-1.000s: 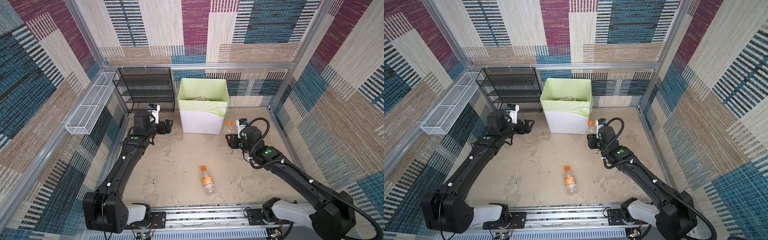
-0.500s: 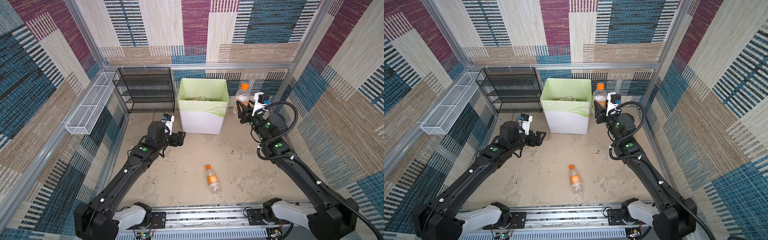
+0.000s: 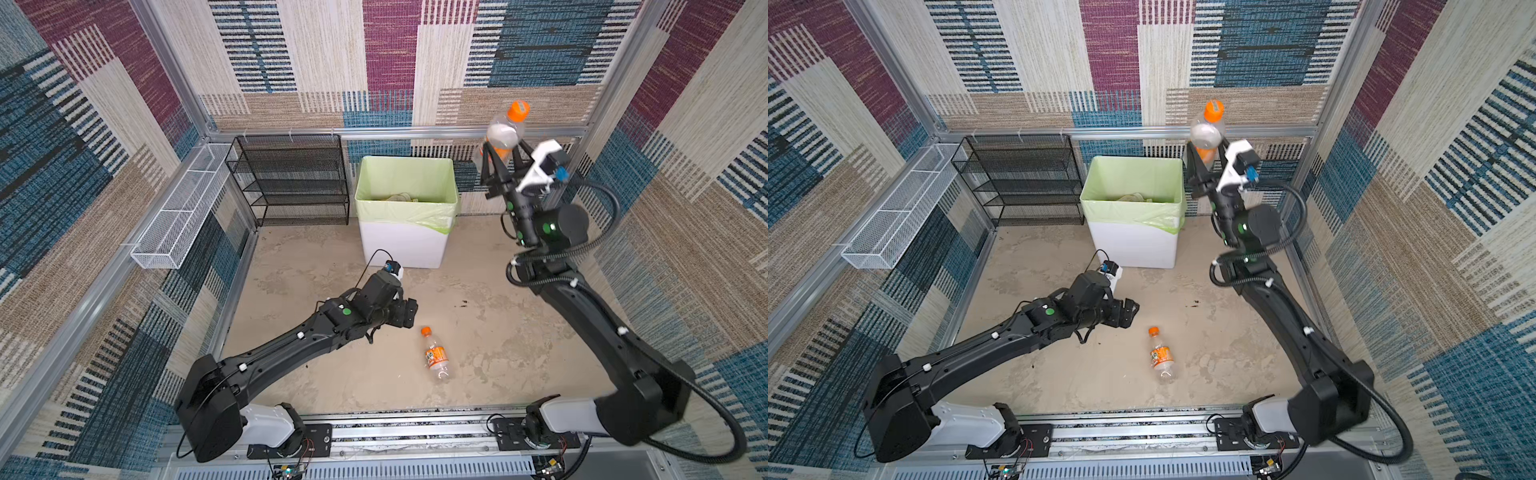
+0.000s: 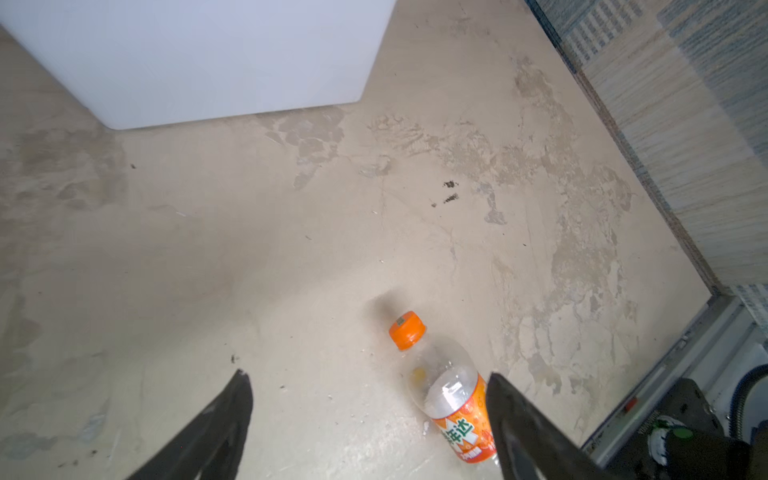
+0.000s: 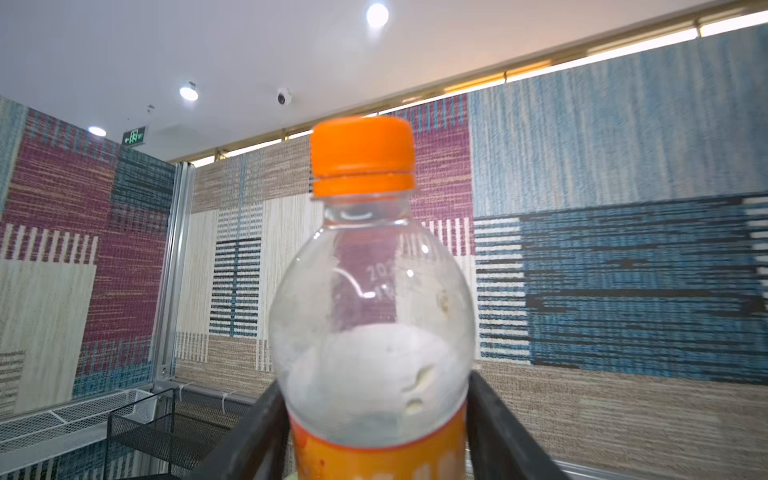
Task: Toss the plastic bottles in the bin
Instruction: 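Lift the orange-capped bottle with the right gripper and carry it over the bin, then grasp the last orange-capped bottle with the left gripper while the right arm withdraws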
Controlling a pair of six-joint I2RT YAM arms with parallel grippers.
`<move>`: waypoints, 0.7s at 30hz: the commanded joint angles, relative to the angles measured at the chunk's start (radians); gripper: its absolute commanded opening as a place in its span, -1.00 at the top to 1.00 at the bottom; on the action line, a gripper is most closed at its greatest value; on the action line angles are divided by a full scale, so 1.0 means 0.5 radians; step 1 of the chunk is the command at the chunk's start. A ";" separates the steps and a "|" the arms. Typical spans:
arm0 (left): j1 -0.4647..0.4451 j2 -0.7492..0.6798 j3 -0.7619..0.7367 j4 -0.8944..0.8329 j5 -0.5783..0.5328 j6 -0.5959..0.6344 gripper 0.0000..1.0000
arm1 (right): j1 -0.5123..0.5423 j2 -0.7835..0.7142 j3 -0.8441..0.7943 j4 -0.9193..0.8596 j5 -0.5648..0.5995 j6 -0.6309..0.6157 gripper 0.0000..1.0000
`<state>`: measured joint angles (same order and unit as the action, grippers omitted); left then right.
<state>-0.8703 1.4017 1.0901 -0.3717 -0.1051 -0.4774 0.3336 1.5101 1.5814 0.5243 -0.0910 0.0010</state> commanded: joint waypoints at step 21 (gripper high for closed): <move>-0.284 0.878 0.861 -0.575 0.491 -0.188 -0.95 | -0.287 -0.646 -0.594 -0.812 0.328 0.165 -0.97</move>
<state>-1.0054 1.7897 1.4616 -0.5358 0.0750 -0.5793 0.2245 1.2442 1.3457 0.1154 0.0044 0.0360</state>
